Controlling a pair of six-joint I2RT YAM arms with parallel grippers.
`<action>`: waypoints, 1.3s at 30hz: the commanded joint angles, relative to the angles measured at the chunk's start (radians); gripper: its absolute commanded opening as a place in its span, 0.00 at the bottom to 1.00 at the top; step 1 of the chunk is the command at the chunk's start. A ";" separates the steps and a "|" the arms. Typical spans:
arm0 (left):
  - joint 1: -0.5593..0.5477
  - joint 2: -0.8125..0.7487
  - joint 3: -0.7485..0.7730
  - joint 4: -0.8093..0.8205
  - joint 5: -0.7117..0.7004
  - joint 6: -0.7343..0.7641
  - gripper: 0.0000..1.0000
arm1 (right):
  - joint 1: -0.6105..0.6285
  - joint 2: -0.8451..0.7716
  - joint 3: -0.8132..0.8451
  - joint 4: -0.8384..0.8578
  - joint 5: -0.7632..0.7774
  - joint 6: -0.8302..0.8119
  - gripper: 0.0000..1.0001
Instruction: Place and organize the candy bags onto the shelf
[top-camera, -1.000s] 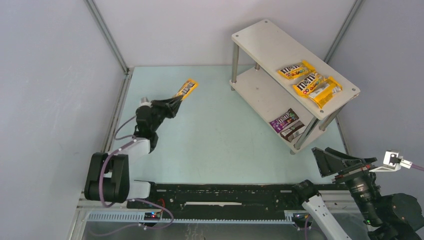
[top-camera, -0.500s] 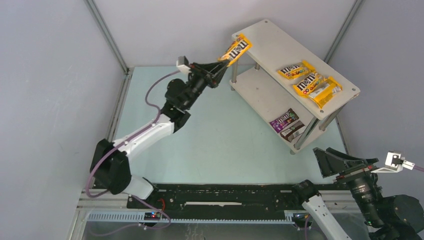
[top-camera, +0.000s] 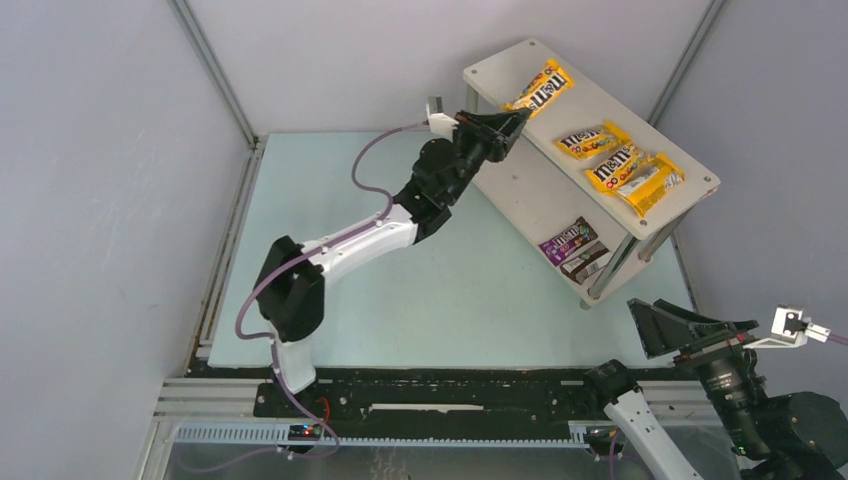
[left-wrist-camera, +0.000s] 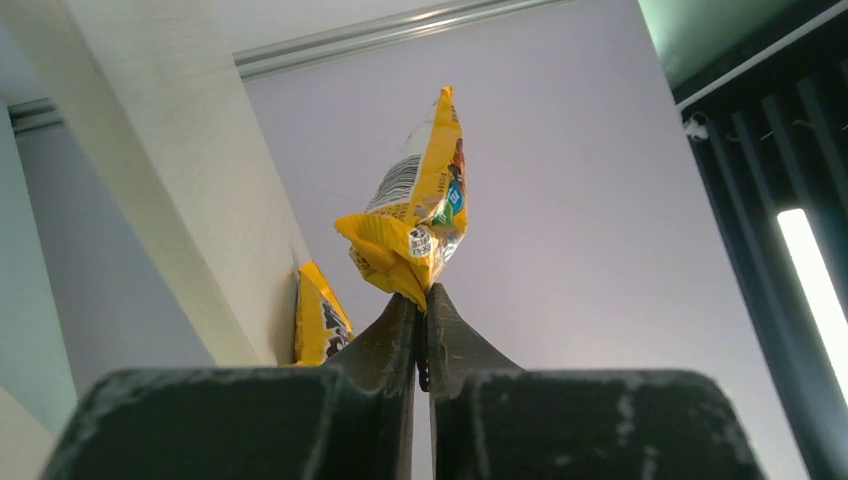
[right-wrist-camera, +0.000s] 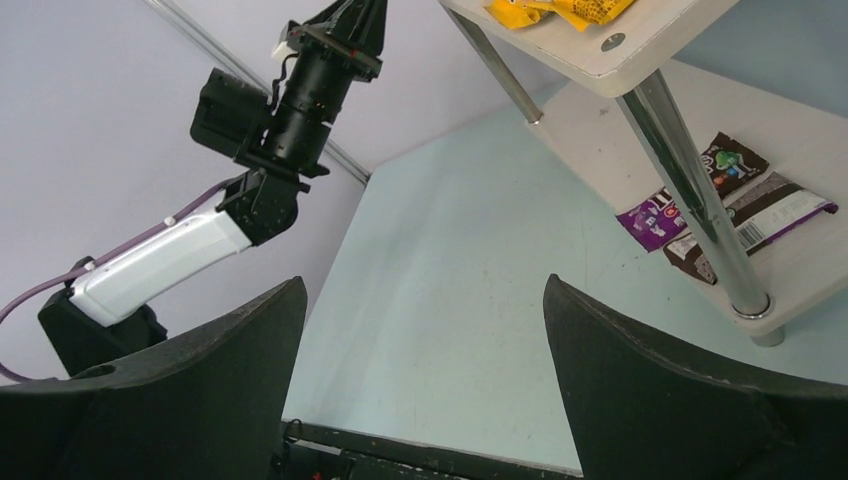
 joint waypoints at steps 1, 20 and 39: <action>-0.021 0.085 0.160 -0.034 -0.004 0.099 0.08 | 0.007 -0.009 0.035 -0.014 0.017 0.016 0.97; -0.053 0.200 0.277 -0.104 0.026 0.067 0.13 | 0.012 -0.008 0.041 -0.022 0.020 0.008 0.97; -0.050 0.179 0.218 -0.089 0.071 0.002 0.36 | 0.014 0.006 0.055 -0.032 0.022 0.011 0.97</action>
